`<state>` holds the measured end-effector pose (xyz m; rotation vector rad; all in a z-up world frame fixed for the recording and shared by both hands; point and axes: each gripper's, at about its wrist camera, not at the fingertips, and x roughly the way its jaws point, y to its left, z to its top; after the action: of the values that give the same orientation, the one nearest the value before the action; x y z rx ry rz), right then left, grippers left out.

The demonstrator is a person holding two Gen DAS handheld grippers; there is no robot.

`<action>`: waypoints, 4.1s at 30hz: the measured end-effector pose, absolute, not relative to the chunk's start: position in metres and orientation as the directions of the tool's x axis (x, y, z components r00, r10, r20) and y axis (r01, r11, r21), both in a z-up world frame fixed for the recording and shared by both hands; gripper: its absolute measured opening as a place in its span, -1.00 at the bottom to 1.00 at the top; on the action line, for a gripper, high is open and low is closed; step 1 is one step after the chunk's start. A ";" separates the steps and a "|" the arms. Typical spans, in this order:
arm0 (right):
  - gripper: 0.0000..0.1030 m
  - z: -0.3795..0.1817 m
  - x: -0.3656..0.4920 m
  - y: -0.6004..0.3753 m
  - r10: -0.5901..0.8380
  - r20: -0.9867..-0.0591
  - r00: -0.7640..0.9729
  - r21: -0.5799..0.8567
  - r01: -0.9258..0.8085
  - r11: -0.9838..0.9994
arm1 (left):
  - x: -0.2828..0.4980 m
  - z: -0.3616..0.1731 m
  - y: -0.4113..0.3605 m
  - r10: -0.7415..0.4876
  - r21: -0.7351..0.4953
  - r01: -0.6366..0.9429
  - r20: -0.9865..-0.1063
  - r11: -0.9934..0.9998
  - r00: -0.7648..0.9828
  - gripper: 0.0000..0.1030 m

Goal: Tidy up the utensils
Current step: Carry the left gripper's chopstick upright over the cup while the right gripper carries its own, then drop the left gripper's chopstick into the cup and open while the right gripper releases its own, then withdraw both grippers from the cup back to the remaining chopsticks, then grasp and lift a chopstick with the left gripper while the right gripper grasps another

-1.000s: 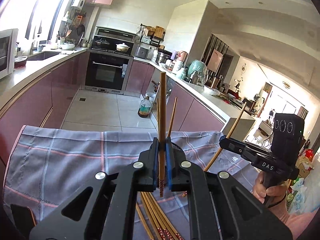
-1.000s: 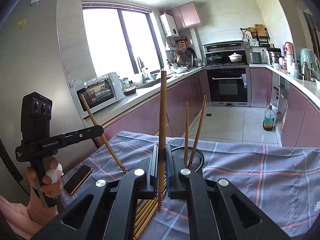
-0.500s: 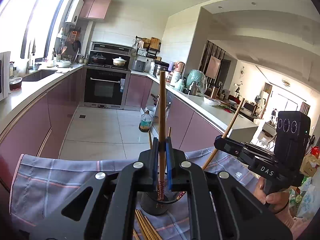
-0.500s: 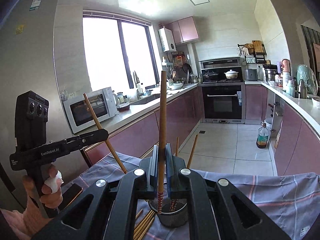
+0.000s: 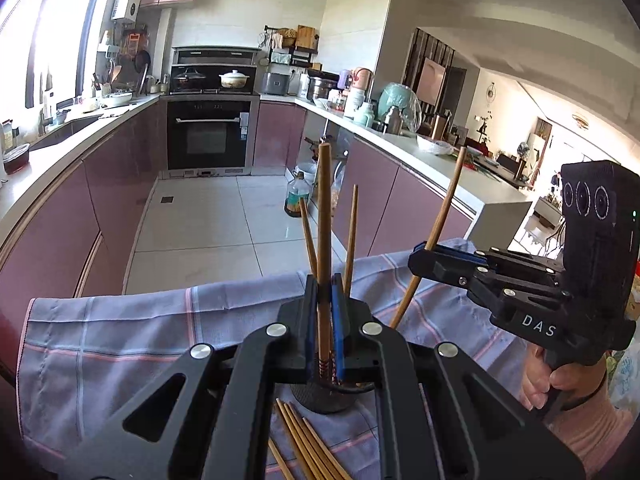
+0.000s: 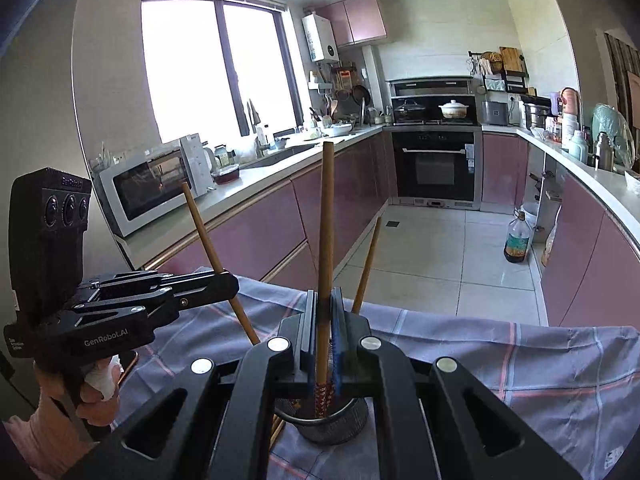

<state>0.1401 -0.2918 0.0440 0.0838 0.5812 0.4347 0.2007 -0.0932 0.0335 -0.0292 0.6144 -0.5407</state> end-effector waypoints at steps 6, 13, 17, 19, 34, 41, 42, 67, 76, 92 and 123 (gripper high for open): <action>-0.89 0.031 0.154 -0.287 0.408 -0.583 0.703 0.208 -0.356 0.911 | 0.214 0.008 -0.100 -0.467 -0.158 0.482 -0.617 0.862 0.633 -0.85; -0.85 0.024 0.168 -0.285 0.392 -0.609 0.689 0.230 -0.319 0.919 | 0.235 -0.001 -0.097 -0.474 -0.193 0.466 -0.629 0.863 0.617 -0.85; -0.74 0.026 0.171 -0.287 0.386 -0.599 0.701 0.238 -0.304 0.922 | 0.242 -0.008 -0.090 -0.460 -0.200 0.443 -0.634 0.874 0.621 -0.84; -0.64 0.027 0.169 -0.288 0.379 -0.590 0.713 0.234 -0.299 0.925 | 0.243 -0.012 -0.087 -0.457 -0.206 0.433 -0.634 0.878 0.624 -0.84; -0.49 0.034 0.140 -0.289 0.383 -0.540 0.750 0.211 -0.320 0.924 | 0.212 -0.015 -0.063 -0.396 -0.182 0.363 -0.594 0.914 0.700 -0.59; -0.15 0.039 0.106 -0.285 0.419 -0.501 0.757 0.205 -0.367 0.907 | 0.178 -0.013 -0.046 -0.347 -0.127 0.336 -0.565 0.933 0.749 -0.22; -0.15 0.037 0.100 -0.281 0.427 -0.500 0.753 0.199 -0.380 0.903 | 0.173 -0.014 -0.043 -0.342 -0.122 0.333 -0.564 0.935 0.752 -0.21; -0.15 -0.075 0.061 -0.231 0.435 -0.736 0.519 0.241 -0.399 0.885 | 0.117 -0.118 -0.021 -0.271 -0.122 0.274 -0.740 0.954 0.616 -0.03; -0.16 -0.083 0.058 -0.225 0.412 -0.753 0.512 0.218 -0.397 0.892 | 0.117 -0.131 -0.033 -0.265 -0.107 0.287 -0.759 0.952 0.595 -0.01; -0.18 -0.087 0.056 -0.219 0.374 -0.767 0.521 0.178 -0.387 0.905 | 0.118 -0.140 -0.041 -0.258 -0.087 0.308 -0.777 0.947 0.574 -0.01; -0.64 -0.088 0.068 -0.207 0.282 -0.788 0.548 0.068 -0.378 0.923 | 0.130 -0.145 -0.049 -0.227 -0.066 0.295 -0.800 0.953 0.556 -0.37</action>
<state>0.0679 -0.2065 -0.0878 -0.1142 0.9109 0.3919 0.1304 -0.0492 -0.1452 0.0784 0.9324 -0.3084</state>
